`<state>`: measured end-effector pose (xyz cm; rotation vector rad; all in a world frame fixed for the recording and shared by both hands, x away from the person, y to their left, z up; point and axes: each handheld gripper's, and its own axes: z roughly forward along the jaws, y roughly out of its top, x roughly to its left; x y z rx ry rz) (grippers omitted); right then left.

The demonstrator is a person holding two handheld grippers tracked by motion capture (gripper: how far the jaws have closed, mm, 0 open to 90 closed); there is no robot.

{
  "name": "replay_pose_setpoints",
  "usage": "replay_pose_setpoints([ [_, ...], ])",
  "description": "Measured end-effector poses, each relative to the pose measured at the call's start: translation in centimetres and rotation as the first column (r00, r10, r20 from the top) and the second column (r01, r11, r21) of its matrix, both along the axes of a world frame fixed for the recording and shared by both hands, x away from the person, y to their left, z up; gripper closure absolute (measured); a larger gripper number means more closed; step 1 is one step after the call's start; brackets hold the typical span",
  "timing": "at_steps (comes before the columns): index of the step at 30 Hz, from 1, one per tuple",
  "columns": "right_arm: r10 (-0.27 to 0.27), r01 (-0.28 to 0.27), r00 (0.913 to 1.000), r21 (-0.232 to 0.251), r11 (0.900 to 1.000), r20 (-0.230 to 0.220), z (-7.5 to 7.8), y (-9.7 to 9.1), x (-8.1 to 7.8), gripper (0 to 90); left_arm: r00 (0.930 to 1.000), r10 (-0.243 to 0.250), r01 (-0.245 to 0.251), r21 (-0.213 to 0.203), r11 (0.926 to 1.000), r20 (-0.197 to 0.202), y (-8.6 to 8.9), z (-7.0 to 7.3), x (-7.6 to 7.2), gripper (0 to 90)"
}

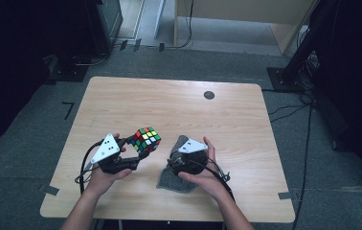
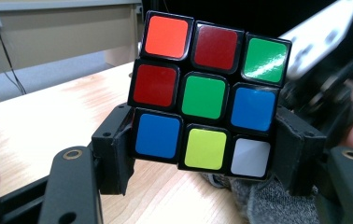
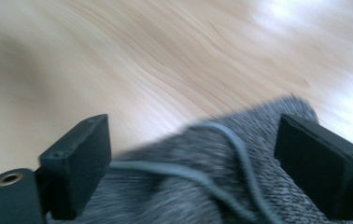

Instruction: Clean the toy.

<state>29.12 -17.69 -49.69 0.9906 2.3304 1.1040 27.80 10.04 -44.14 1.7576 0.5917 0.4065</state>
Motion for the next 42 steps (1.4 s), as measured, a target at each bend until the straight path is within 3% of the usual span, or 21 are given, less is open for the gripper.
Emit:
replay_pose_setpoints([
  [1, 0.0, 0.0, 1.0, 0.0, 1.0, 0.0, 0.0, 0.0, 0.0, 12.7, 1.0, -0.001, 0.001, -0.002, 1.0, -0.004, 0.0, -0.1, 0.0, 33.8],
  [2, -0.004, 0.003, 1.0, -0.042, 0.9991, -0.008, -1.2, 0.1, 0.0, 12.5, 0.9999, -0.001, 0.001, -0.005, 1.0, -0.011, 0.1, -0.1, 0.1, 33.8],
  [6, 0.008, -0.008, 0.9999, -0.052, 0.9986, -0.014, -2.3, -0.6, -0.7, 12.2, 0.9996, -0.004, 0.004, -0.009, 1.0, -0.027, 0.0, -0.5, 0.2, 33.8],
  [9, 0.025, -0.026, 0.9996, -0.044, 0.9987, -0.014, -2.4, -1.2, -1.2, 12.6, 0.9996, 0.002, -0.002, 0.004, 1.0, -0.029, -0.2, -0.7, 0.3, 33.8],
  [14, 0.091, -0.091, 0.9956, -0.027, 0.9955, -0.022, -2.6, -3.2, -2.2, 21.4, 0.9994, -0.018, 0.018, 0.025, 0.9995, -0.03, -0.7, -0.9, 0.1, 33.7],
  [19, 0.063, -0.064, 0.9978, -0.027, 0.9976, -0.018, -2.6, -3.6, -2.8, 23.5, 0.9994, -0.029, 0.03, 0.046, 0.9985, -0.021, -1.1, -0.9, 0.3, 33.7],
  [20, 0.067, -0.068, 0.9974, -0.02, 0.9975, -0.028, -2.6, -3.6, -2.8, 26.3, 0.9993, -0.029, 0.03, 0.049, 0.9983, -0.021, -1.1, -0.9, 0.3, 33.7],
  [21, 0.069, -0.069, 0.9967, 0.001, 0.9976, -0.042, -2.5, -3.8, -2.8, 38.5, 0.9992, -0.03, 0.032, 0.053, 0.9981, -0.026, -1.1, -1.0, 0.3, 33.6],
  [23, 0.062, -0.062, 0.9974, 0.011, 0.998, -0.035, -2.5, -4.1, -2.9, 53.9, 0.9991, -0.031, 0.033, 0.058, 0.9978, -0.029, -1.1, -1.1, 0.3, 33.6],
  [24, 0.062, -0.062, 0.9974, 0.011, 0.998, -0.035, -2.5, -4.1, -2.9, 53.9, 0.9991, -0.029, 0.031, 0.059, 0.9978, -0.032, -1.1, -1.2, 0.3, 33.6],
  [26, 0.045, -0.045, 0.9988, 0.007, 0.999, -0.021, -2.5, -4.4, -3.1, 66.0, 0.9988, -0.025, 0.028, 0.065, 0.9975, -0.042, -1.2, -1.4, 0.5, 33.6],
  [27, 0.056, -0.056, 0.9984, -0.024, 0.9981, 0.009, -2.4, -4.5, -3.4, 70.5, 0.9988, -0.022, 0.025, 0.068, 0.9974, -0.044, -1.3, -1.4, 0.5, 33.5],
  [30, 0.054, -0.053, 0.9984, -0.047, 0.9975, 0.016, -2.2, -4.7, -3.5, 72.5, 0.9981, -0.026, 0.03, 0.069, 0.9971, -0.056, -1.5, -1.6, 0.7, 33.5],
  [32, 0.004, -0.001, 0.9987, -0.054, 0.9986, 0.051, -1.7, -5.2, -3.7, 74.0, 0.998, -0.037, 0.042, 0.084, 0.9956, -0.05, -1.8, -1.7, 0.6, 33.5],
  [33, 0.004, -0.001, 0.9987, -0.054, 0.9986, 0.051, -1.7, -5.2, -3.7, 74.0, 0.9981, -0.041, 0.045, 0.092, 0.9947, -0.045, -1.9, -1.7, 0.6, 33.5],
  [35, -0.056, 0.053, 0.9939, 0.032, 0.9981, 0.095, -0.2, -5.8, -3.9, 74.3, 0.9981, -0.048, 0.052, 0.092, 0.9944, -0.039, -2.1, -1.8, 0.5, 33.6],
  [36, -0.056, 0.053, 0.9939, 0.032, 0.9981, 0.095, -0.2, -5.8, -3.9, 74.3, 0.9979, -0.049, 0.053, 0.088, 0.9947, -0.041, -2.2, -1.8, 0.5, 33.6],
  [37, -0.08, 0.073, 0.9905, 0.067, 0.9951, 0.112, 0.4, -6.0, -3.9, 74.2, 0.9979, -0.048, 0.052, 0.09, 0.9946, -0.042, -2.3, -1.7, 0.6, 33.6],
  [38, -0.107, 0.088, 0.986, 0.146, 0.9854, 0.128, 2.0, -6.3, -4.0, 74.1, 0.9981, -0.045, 0.049, 0.089, 0.9948, -0.042, -2.4, -1.7, 0.6, 33.6],
  [41, -0.12, 0.082, 0.9793, 0.224, 0.9711, 0.163, 4.2, -6.3, -4.5, 74.1, 0.9979, -0.051, 0.055, 0.101, 0.9933, -0.041, -2.9, -1.6, 0.4, 33.7],
  [42, -0.12, 0.082, 0.9793, 0.224, 0.9711, 0.163, 4.2, -6.3, -4.5, 74.1, 0.9971, -0.062, 0.066, 0.099, 0.9929, -0.043, -3.1, -1.5, 0.2, 33.7],
])
